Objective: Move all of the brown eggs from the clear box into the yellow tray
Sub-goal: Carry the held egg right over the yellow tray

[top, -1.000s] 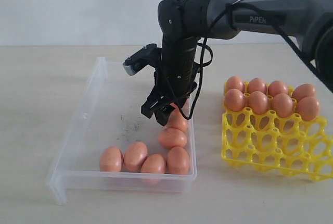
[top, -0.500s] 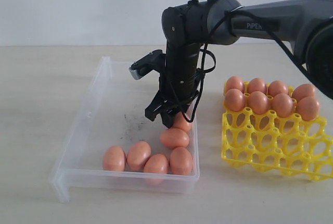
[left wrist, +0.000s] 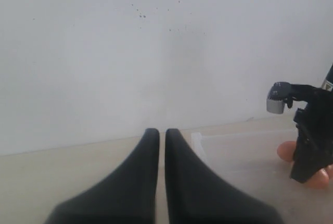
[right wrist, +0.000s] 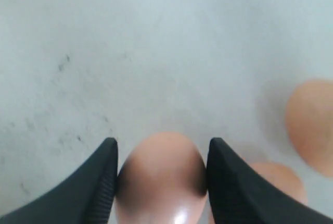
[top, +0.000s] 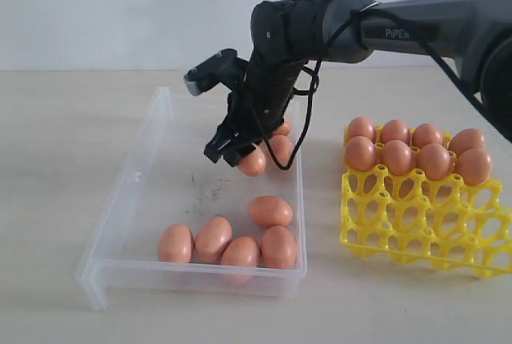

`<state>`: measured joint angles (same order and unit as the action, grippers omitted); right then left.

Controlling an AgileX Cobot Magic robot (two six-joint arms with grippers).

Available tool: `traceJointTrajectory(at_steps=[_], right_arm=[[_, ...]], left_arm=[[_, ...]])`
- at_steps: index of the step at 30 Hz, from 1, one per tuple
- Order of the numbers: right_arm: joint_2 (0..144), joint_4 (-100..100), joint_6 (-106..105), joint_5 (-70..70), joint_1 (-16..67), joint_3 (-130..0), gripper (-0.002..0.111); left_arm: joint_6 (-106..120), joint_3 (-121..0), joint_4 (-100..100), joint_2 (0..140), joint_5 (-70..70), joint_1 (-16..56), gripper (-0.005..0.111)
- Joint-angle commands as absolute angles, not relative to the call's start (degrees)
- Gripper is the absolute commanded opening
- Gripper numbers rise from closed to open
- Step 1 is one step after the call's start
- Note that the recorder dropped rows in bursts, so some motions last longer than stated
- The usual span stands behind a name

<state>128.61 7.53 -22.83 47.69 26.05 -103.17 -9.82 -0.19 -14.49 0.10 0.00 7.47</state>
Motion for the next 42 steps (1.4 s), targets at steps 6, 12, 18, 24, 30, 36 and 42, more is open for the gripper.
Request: traceJointTrajectory(at_steps=[6, 12, 18, 24, 30, 36, 42], right_arm=[[123.3, 14.7, -39.0, 28.8, 25.7, -92.9, 0.0], [118.9, 21.0, -43.6, 4.1, 25.8, -81.8, 0.0], [115.5, 4.4, -30.8, -19.2, 27.2, -70.7, 0.0], [113.8, -10.8, -7.8, -33.7, 26.6, -64.9, 0.0], [108.1, -11.7, 2.5, -62.7, 23.6, -49.7, 0.0], [104.4, -13.0, 7.5, -70.0, 15.9, -31.6, 0.0], [96.1, -26.7, 9.7, -70.0, 6.9, -20.9, 0.0]], left_arm=[[-9.7, 0.0, -14.4, 0.0, 0.0, 7.9, 0.004], [-9.7, 0.0, -14.4, 0.0, 0.0, 7.9, 0.004], [-9.7, 0.0, -14.4, 0.0, 0.0, 7.9, 0.004], [-9.7, 0.0, -14.4, 0.0, 0.0, 7.9, 0.004], [-9.7, 0.0, -14.4, 0.0, 0.0, 7.9, 0.004], [-9.7, 0.0, -14.4, 0.0, 0.0, 7.9, 0.004], [-9.7, 0.0, -14.4, 0.0, 0.0, 7.9, 0.004]])
